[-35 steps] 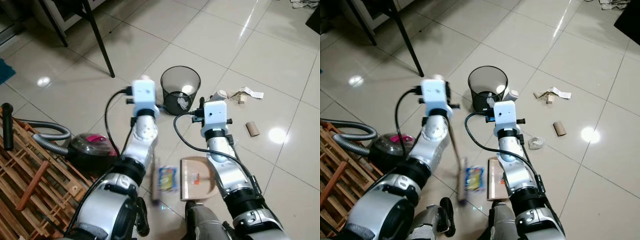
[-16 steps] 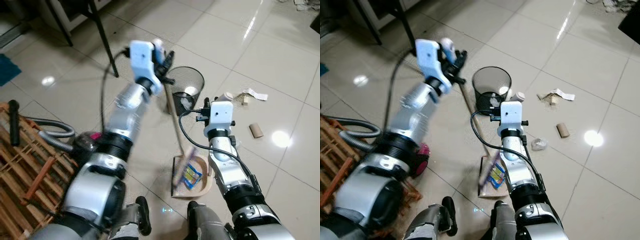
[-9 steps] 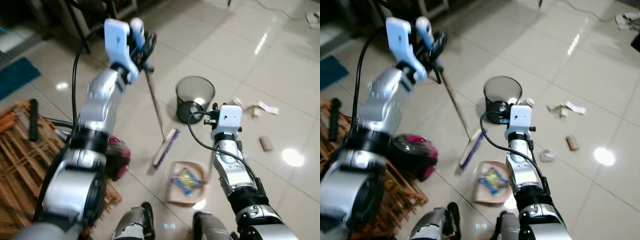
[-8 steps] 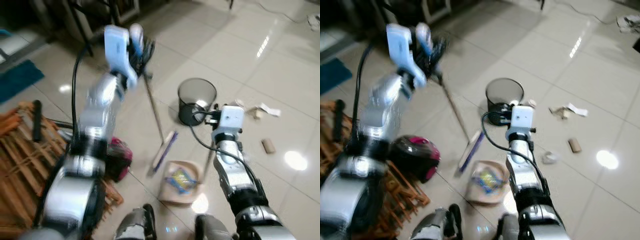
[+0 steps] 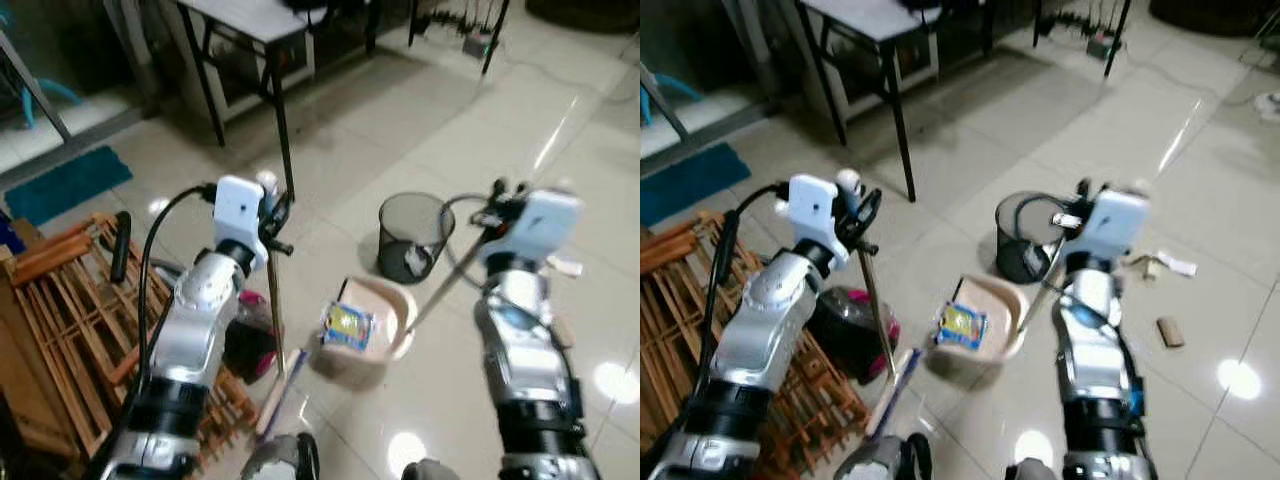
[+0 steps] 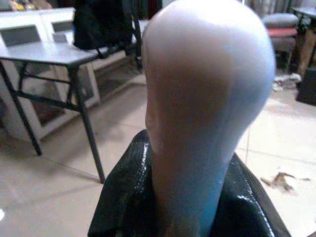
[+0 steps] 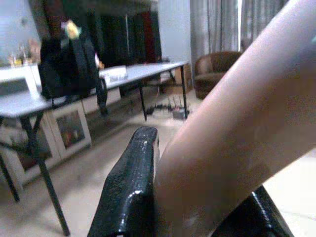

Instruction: Sweep floor

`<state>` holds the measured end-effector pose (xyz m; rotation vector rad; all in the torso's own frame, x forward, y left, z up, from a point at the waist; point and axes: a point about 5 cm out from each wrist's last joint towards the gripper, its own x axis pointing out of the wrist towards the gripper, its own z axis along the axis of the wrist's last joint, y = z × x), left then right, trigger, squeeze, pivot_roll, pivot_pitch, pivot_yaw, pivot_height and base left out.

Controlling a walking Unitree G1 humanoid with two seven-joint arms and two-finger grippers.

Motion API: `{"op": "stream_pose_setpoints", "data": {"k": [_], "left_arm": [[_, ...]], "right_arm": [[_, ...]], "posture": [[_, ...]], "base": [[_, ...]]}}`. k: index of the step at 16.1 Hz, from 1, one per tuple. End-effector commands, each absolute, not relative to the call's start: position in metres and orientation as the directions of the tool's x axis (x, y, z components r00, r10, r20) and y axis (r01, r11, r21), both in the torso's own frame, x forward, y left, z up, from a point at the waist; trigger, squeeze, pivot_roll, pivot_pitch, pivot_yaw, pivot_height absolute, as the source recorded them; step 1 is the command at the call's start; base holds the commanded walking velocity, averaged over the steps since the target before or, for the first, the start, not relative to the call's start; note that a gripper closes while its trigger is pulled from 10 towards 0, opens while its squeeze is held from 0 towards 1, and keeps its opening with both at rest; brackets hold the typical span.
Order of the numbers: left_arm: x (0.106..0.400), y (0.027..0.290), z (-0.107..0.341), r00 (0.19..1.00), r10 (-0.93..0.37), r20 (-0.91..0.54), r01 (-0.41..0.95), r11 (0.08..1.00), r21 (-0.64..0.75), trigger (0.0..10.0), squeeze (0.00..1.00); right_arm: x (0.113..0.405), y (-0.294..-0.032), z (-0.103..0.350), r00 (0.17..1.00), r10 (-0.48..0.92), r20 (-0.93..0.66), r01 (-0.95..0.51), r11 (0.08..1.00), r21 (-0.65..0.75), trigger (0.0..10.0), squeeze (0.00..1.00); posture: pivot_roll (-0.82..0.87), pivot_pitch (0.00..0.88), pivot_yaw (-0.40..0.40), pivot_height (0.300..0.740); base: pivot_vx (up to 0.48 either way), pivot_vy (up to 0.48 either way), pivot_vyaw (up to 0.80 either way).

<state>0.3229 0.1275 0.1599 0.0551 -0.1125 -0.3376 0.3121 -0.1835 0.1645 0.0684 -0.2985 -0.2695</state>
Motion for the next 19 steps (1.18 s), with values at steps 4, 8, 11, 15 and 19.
{"op": "stream_pose_setpoints", "data": {"k": [4,8,11,15,19], "left_arm": [[0.31,0.129,0.165,0.949,-0.297,0.107,0.287,0.953,0.093,10.0,0.0],[0.303,0.131,0.16,0.958,-0.273,0.083,0.265,0.959,0.1,10.0,0.0],[0.298,0.136,0.159,0.96,-0.274,0.063,0.265,0.957,0.119,10.0,0.0],[0.294,0.144,0.152,0.968,-0.249,0.037,0.241,0.958,0.154,10.0,0.0],[0.288,0.153,0.148,0.978,-0.196,0.069,0.178,0.961,0.213,10.0,0.0]], "right_arm": [[0.306,-0.196,0.183,0.903,-0.323,0.284,0.286,0.944,0.167,10.0,0.0],[0.301,-0.205,0.184,0.893,-0.378,0.246,0.328,0.918,0.222,10.0,0.0],[0.297,-0.211,0.187,0.884,-0.41,0.224,0.352,0.9,0.256,10.0,0.0],[0.296,-0.213,0.198,0.885,-0.403,0.233,0.345,0.904,0.251,10.0,0.0],[0.302,-0.214,0.227,0.886,-0.375,0.273,0.314,0.918,0.242,10.0,0.0]], "posture": [[-0.1,0.0,0.085,0.74],[-0.1,0.0,0.091,0.74],[-0.1,0.0,0.102,0.74],[-0.11,0.0,0.104,0.74],[-0.12,0.0,0.096,0.74]], "base": [[0.0,-0.48,0.0],[0.0,-0.48,0.0],[0.0,-0.442,0.0],[0.0,0.0,0.0],[0.0,0.0,0.0]]}}
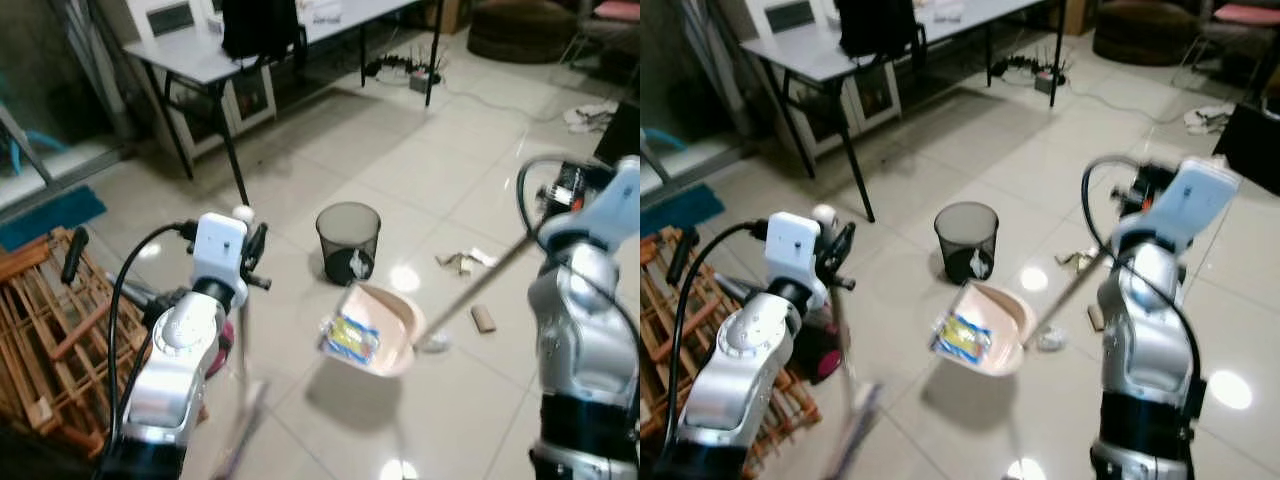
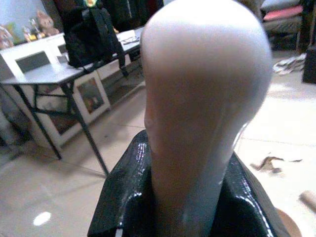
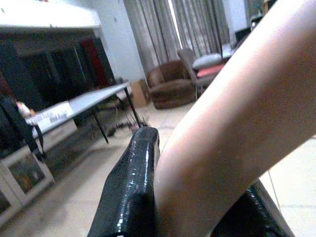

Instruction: Sweep floor

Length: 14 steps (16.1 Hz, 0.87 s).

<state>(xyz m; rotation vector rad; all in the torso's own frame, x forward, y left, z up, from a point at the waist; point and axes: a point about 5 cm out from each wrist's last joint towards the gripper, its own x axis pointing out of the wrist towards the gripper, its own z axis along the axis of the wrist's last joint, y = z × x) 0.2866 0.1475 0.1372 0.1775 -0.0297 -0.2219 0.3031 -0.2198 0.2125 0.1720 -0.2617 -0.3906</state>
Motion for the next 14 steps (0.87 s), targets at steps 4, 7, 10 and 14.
{"op": "stream_pose_setpoints", "data": {"k": [4,7,10,14], "left_arm": [[0.282,0.156,0.142,0.979,-0.199,0.033,0.189,0.961,0.2,10.0,0.0],[0.281,0.158,0.14,0.979,-0.2,0.027,0.189,0.955,0.228,10.0,0.0],[0.28,0.16,0.141,0.982,-0.183,0.04,0.17,0.96,0.223,10.0,0.0],[0.277,0.158,0.138,0.982,-0.184,0.034,0.172,0.959,0.227,10.0,0.0]], "right_arm": [[0.305,-0.222,0.258,0.859,-0.409,0.309,0.289,0.884,0.366,10.0,0.0],[0.31,-0.219,0.28,0.872,-0.343,0.348,0.271,0.932,0.241,10.0,0.0],[0.312,-0.217,0.286,0.874,-0.338,0.348,0.256,0.931,0.261,10.0,0.0],[0.314,-0.22,0.29,0.869,-0.36,0.34,0.253,0.913,0.321,10.0,0.0]], "posture": [[-0.13,0.0,0.087,0.74],[-0.14,0.0,0.071,0.74],[-0.14,0.0,0.065,0.74],[-0.13,0.0,0.062,0.74]], "base": [[0.0,0.0,0.0],[0.0,0.0,0.0],[0.187,0.0,0.0],[0.337,0.0,0.0]]}}
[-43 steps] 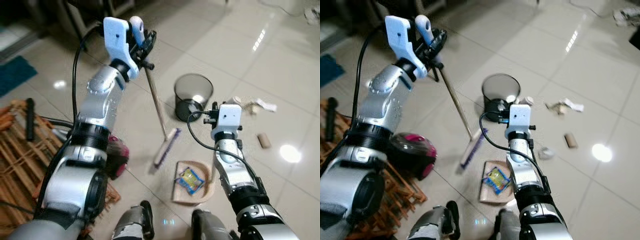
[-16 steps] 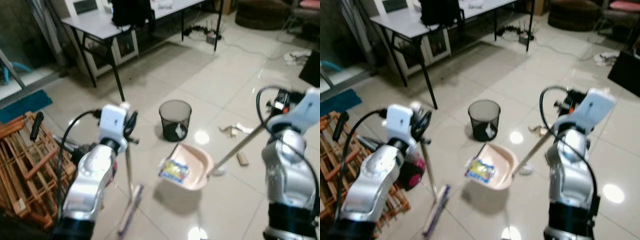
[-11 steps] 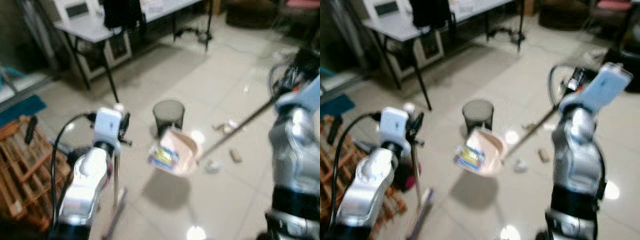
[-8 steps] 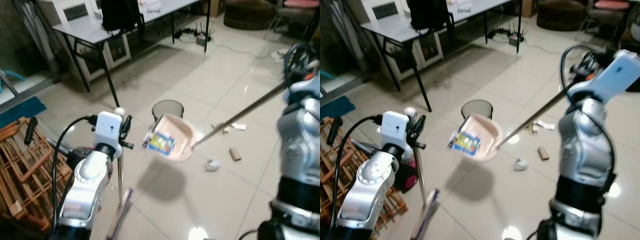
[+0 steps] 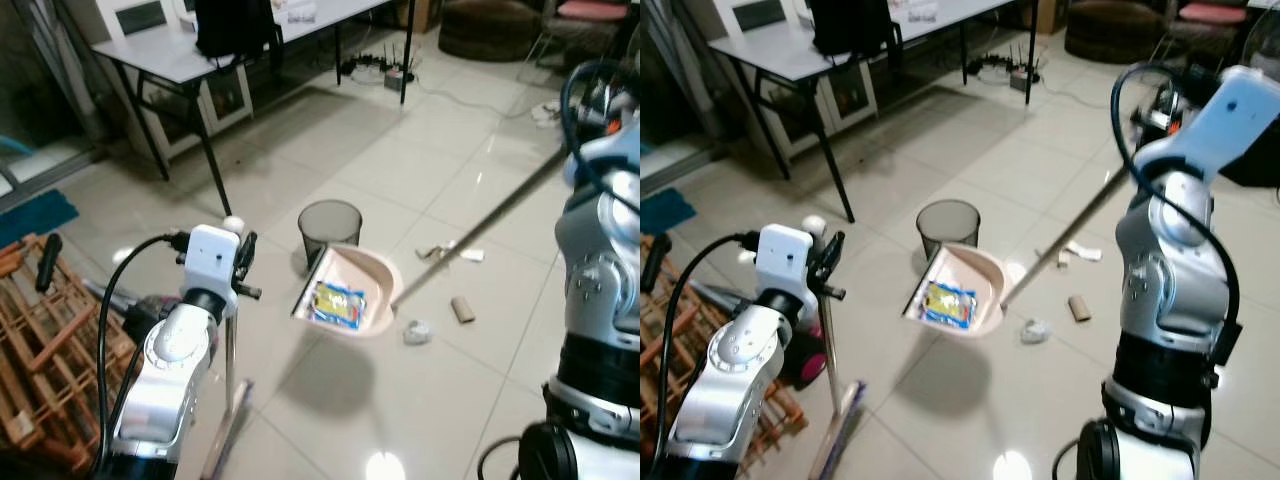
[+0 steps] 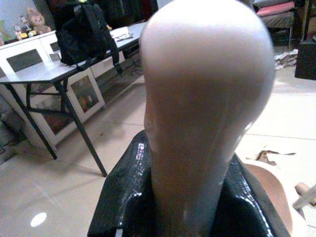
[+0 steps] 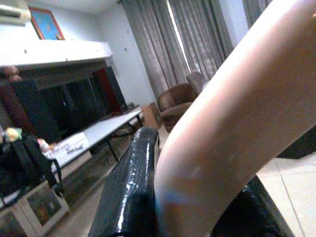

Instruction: Sweep floor

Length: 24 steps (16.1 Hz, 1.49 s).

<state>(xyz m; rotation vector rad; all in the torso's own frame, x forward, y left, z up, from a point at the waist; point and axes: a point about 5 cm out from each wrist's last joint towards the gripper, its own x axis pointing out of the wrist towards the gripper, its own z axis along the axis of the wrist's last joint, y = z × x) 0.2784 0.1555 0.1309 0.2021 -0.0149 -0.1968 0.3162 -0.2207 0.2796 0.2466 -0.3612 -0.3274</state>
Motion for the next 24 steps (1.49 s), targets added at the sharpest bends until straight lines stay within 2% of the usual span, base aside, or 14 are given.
{"op": "stream_pose_setpoints", "data": {"k": [1,5,7,12,24], "left_arm": [[0.277,0.157,0.138,0.982,-0.183,0.034,0.171,0.959,0.227,10.0,0.0],[0.279,0.157,0.139,0.984,-0.176,0.04,0.163,0.961,0.225,10.0,0.0],[0.278,0.156,0.137,0.984,-0.172,0.037,0.159,0.962,0.221,10.0,0.0],[0.266,0.167,0.126,0.991,-0.133,0.009,0.127,0.961,0.246,10.0,0.0],[0.266,0.163,0.129,0.992,-0.127,0.026,0.117,0.965,0.235,10.0,0.0]], "right_arm": [[0.314,-0.222,0.29,0.866,-0.371,0.336,0.256,0.905,0.338,10.0,0.0],[0.317,-0.225,0.294,0.866,-0.359,0.349,0.242,0.91,0.336,10.0,0.0],[0.32,-0.218,0.296,0.889,-0.29,0.355,0.201,0.942,0.267,10.0,0.0],[0.324,-0.205,0.298,0.897,-0.232,0.376,0.147,0.959,0.242,10.0,0.0],[0.325,-0.202,0.298,0.893,-0.233,0.384,0.137,0.956,0.26,10.0,0.0]], "posture": [[-0.13,0.0,0.062,0.74],[-0.13,0.0,0.066,0.74],[-0.13,0.0,0.072,0.74],[-0.1,0.0,0.051,0.74],[-0.1,0.0,0.046,0.74]], "base": [[0.337,0.0,0.0],[0.339,0.0,0.0],[0.337,0.0,0.0],[0.348,0.0,0.0],[0.42,0.0,0.0]]}}
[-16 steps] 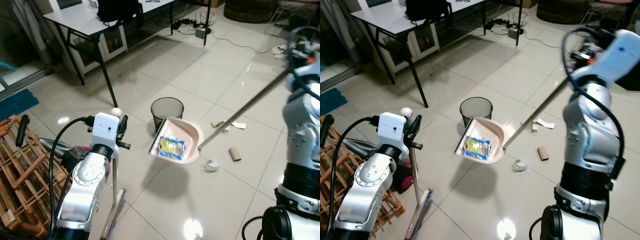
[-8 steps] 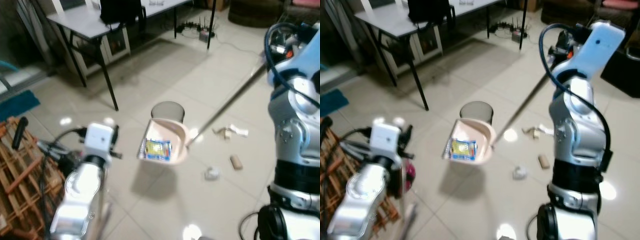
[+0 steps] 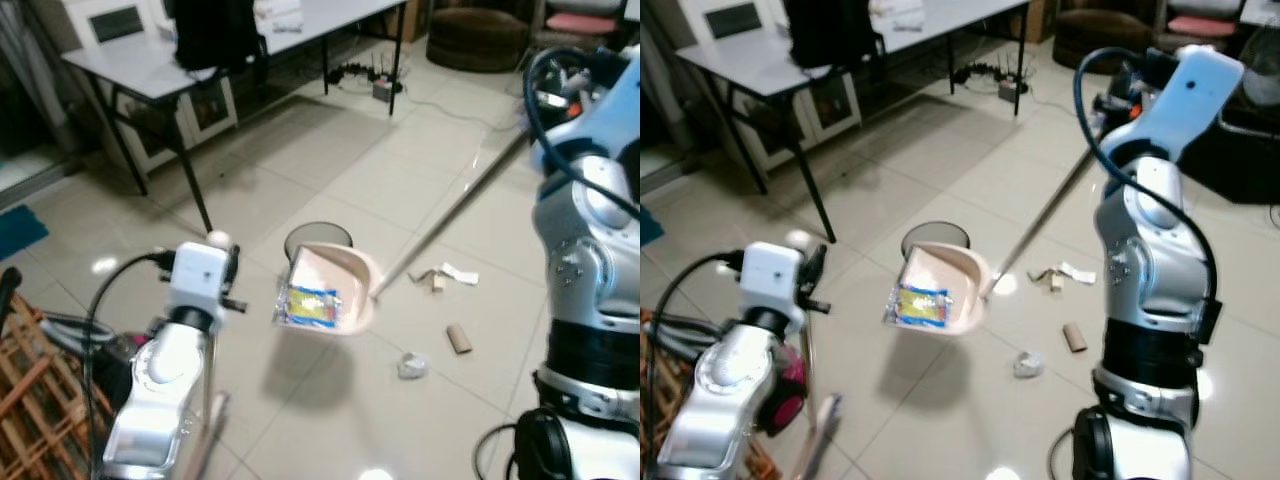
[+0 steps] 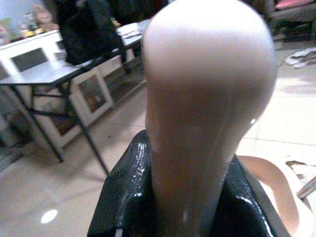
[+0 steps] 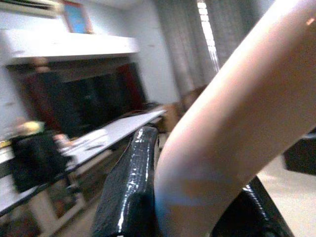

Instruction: Sweep floor

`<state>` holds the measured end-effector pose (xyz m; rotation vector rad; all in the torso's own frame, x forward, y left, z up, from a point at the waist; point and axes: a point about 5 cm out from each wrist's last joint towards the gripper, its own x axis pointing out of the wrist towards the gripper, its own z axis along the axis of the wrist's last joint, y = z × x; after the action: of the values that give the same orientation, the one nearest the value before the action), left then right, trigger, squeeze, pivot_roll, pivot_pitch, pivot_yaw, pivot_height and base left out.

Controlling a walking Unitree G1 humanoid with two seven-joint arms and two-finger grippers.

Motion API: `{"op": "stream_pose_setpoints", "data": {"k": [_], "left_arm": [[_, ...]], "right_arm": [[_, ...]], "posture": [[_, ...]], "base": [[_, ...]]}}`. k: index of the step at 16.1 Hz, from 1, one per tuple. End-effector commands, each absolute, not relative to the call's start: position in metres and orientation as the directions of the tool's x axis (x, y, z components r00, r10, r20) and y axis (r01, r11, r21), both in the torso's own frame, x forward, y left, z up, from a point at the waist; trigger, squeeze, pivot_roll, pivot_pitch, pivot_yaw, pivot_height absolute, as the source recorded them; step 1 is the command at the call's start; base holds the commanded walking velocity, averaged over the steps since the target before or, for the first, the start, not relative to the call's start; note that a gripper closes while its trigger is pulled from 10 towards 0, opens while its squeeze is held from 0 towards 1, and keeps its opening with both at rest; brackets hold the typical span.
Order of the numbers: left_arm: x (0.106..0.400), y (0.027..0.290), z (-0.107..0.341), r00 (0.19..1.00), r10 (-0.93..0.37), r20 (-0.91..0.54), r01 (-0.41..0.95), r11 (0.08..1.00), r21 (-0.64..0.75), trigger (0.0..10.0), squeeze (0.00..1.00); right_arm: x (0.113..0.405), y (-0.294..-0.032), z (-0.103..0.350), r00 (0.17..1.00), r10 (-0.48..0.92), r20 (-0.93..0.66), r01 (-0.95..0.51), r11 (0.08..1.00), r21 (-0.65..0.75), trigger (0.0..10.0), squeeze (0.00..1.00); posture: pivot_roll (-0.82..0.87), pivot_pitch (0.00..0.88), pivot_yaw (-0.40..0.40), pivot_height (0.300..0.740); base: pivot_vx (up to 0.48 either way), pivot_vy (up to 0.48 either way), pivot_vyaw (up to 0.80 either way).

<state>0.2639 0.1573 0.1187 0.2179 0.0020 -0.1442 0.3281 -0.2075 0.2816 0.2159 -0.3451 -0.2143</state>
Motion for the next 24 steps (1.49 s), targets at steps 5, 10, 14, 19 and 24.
{"op": "stream_pose_setpoints", "data": {"k": [5,10,14,19,24], "left_arm": [[0.265,0.164,0.128,0.992,-0.12,0.022,0.112,0.965,0.237,10.0,0.0],[0.263,0.163,0.127,0.992,-0.125,0.021,0.117,0.963,0.243,10.0,0.0],[0.263,0.163,0.127,0.993,-0.119,0.021,0.111,0.964,0.243,10.0,0.0],[0.26,0.167,0.127,0.995,-0.092,0.03,0.081,0.964,0.255,10.0,0.0],[0.256,0.173,0.125,0.998,-0.064,0.027,0.056,0.966,0.253,10.0,0.0]], "right_arm": [[0.326,-0.203,0.298,0.892,-0.241,0.383,0.139,0.952,0.274,10.0,0.0],[0.326,-0.204,0.297,0.891,-0.251,0.378,0.147,0.948,0.282,10.0,0.0],[0.328,-0.203,0.296,0.894,-0.247,0.375,0.144,0.949,0.281,10.0,0.0],[0.333,-0.199,0.295,0.9,-0.236,0.366,0.132,0.949,0.285,10.0,0.0],[0.338,-0.197,0.295,0.906,-0.222,0.361,0.116,0.949,0.293,10.0,0.0]], "posture": [[-0.1,0.0,0.042,0.74],[-0.09,0.0,0.036,0.74],[-0.09,0.0,0.03,0.74],[-0.07,0.0,-0.032,0.74],[-0.07,0.0,-0.026,0.74]], "base": [[0.429,0.0,0.0],[0.428,0.0,0.0],[0.428,0.0,0.0],[0.428,0.0,0.0],[0.425,0.0,0.0]]}}
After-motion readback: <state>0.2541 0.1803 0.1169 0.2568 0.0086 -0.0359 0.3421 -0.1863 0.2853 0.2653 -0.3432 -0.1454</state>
